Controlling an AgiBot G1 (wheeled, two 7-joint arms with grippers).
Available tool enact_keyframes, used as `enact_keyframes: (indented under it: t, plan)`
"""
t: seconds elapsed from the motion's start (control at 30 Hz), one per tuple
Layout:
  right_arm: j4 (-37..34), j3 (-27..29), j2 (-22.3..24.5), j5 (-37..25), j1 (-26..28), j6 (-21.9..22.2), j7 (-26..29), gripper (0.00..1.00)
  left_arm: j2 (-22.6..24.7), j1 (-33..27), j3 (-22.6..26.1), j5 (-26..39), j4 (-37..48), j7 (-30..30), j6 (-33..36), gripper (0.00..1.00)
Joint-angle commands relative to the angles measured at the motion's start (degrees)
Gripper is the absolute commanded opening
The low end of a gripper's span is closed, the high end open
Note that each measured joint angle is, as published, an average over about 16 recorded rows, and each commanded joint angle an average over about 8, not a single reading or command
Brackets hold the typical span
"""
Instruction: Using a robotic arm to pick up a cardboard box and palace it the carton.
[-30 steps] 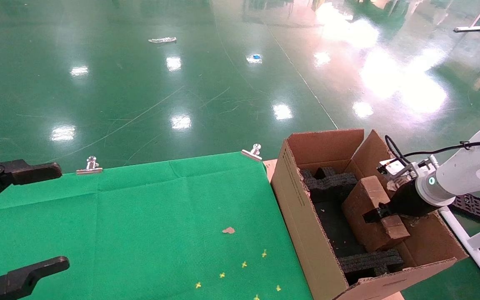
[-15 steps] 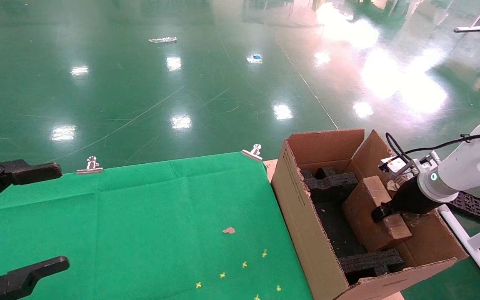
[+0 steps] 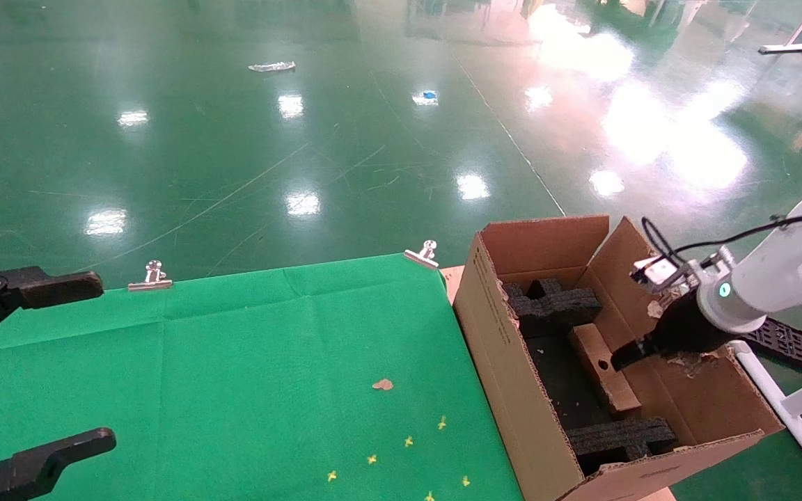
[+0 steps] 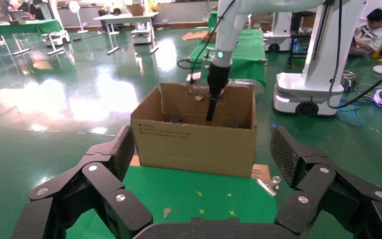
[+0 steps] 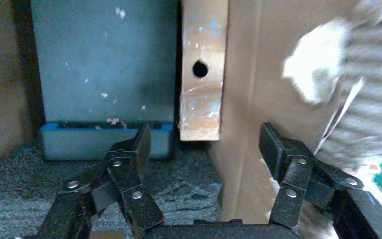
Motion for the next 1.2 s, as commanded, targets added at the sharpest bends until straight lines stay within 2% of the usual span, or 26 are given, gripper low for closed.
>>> enact_keyframes:
  t: [0.03, 0.33, 0.5, 0.63, 0.93, 1.2]
  plan:
    - [0.0, 0.3, 0.2, 0.4, 0.7, -0.4, -0.5, 1.0, 0.0, 0.0, 0.0, 0.0, 0.0, 0.0, 0.0, 1.0]
    - [4.1, 1.3, 3.3, 0.4, 15.3, -4.2, -5.6, 1.0, 0.0, 0.0, 0.0, 0.0, 0.0, 0.0, 0.0, 1.0]
    - [9.9, 2.0, 6.0, 0.1, 23.8, -6.8, -7.4, 1.0, 0.0, 0.0, 0.0, 0.0, 0.0, 0.0, 0.0, 1.0]
    - [16.1, 2.6, 8.9, 0.3, 27.9, -7.9, -7.1, 1.0, 0.0, 0.0, 0.1, 0.0, 0.0, 0.0, 0.0, 1.0]
    - [24.7, 4.0, 12.9, 1.4, 29.6, -8.5, -5.5, 1.0, 0.0, 0.0, 0.1, -0.1, 0.0, 0.0, 0.0, 1.0]
    - [29.6, 11.8, 13.2, 5.0, 22.1, -9.8, -9.1, 1.0, 0.0, 0.0, 0.1, -0.1, 0.1, 0.1, 0.0, 1.0]
